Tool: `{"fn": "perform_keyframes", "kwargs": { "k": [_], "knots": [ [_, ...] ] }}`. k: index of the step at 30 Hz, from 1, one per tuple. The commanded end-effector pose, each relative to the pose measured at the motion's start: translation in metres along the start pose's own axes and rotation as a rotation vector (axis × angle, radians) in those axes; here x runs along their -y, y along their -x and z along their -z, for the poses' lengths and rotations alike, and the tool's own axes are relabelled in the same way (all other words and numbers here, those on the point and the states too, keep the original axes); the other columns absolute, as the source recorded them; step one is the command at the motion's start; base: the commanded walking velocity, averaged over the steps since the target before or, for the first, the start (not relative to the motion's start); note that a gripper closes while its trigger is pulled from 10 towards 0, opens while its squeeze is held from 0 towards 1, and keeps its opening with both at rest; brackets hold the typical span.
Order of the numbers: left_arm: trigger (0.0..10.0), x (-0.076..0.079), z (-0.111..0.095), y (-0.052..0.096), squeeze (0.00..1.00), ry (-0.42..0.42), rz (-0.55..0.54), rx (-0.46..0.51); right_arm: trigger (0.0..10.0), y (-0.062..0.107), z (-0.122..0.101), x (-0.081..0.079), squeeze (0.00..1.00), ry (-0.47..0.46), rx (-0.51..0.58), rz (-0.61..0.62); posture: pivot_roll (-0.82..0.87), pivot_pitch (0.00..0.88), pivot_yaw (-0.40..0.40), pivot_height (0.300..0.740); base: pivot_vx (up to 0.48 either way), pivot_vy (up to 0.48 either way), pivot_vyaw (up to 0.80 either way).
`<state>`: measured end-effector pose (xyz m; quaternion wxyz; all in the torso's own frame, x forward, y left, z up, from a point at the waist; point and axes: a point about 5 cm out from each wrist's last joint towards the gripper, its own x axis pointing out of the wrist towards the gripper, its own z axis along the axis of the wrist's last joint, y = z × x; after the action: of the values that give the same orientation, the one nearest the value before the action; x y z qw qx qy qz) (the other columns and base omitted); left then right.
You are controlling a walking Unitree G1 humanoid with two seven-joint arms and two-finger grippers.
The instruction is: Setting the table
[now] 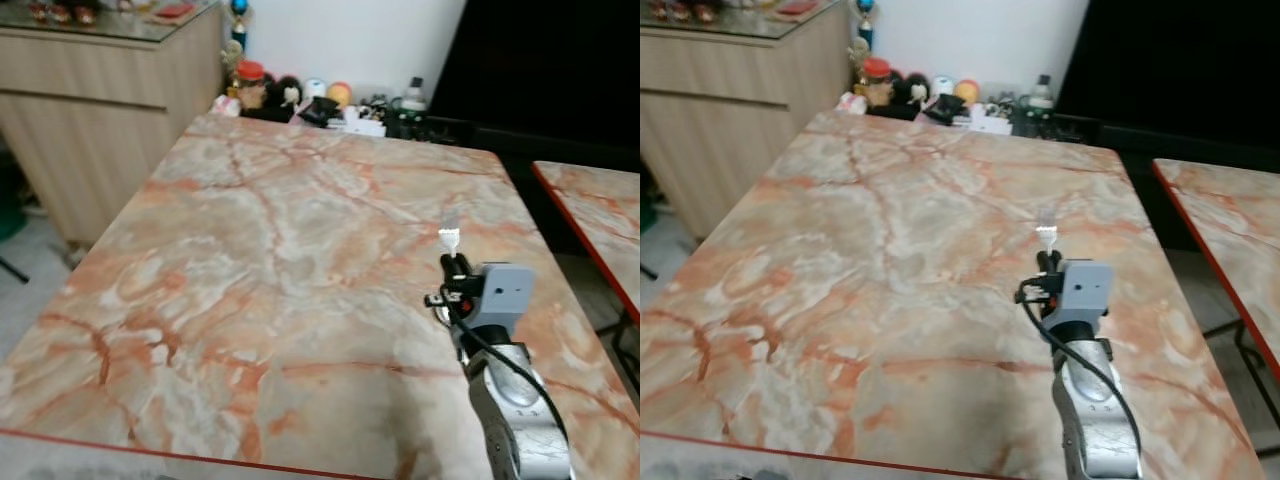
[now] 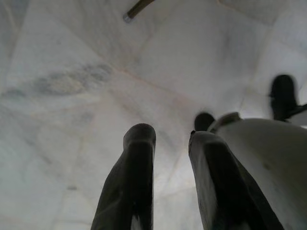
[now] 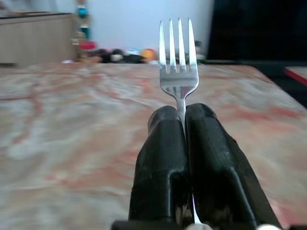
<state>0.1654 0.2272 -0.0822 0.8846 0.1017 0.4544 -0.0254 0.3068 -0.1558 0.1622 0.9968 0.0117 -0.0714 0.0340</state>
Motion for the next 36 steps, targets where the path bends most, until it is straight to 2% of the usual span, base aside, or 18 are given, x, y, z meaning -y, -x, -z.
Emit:
{"fn": "perform_keyframes", "kwargs": {
  "k": [1,13,19,26,36],
  "knots": [
    [10.0,0.005,0.007,0.001,0.0,0.008,0.016,-0.031,10.0,0.001,-0.003,0.006,0.0,0.011,0.012,0.017,-0.02,0.102,-0.031,0.74,0.0,0.0,0.0],
    [10.0,0.006,0.006,0.001,0.0,-0.014,0.031,-0.026,10.0,-0.002,-0.009,0.006,0.0,-0.005,0.057,0.025,-0.02,0.1,-0.028,0.74,0.0,0.0,0.0],
    [10.0,0.006,0.004,0.0,0.0,-0.02,0.036,-0.023,10.0,-0.003,-0.019,0.008,0.0,0.01,0.115,0.045,-0.03,0.1,-0.021,0.74,0.0,-0.386,0.0],
    [10.0,0.006,0.005,0.0,0.0,-0.024,0.038,-0.025,10.0,-0.002,-0.02,0.011,0.0,0.01,0.123,0.06,-0.03,0.1,-0.019,0.74,0.0,-0.408,0.0],
    [10.0,0.008,0.003,0.0,0.0,-0.034,0.048,-0.02,10.0,-0.005,-0.023,0.008,0.0,0.032,0.147,0.046,-0.03,0.088,-0.016,0.74,0.0,-0.426,0.0]
  ]
}}
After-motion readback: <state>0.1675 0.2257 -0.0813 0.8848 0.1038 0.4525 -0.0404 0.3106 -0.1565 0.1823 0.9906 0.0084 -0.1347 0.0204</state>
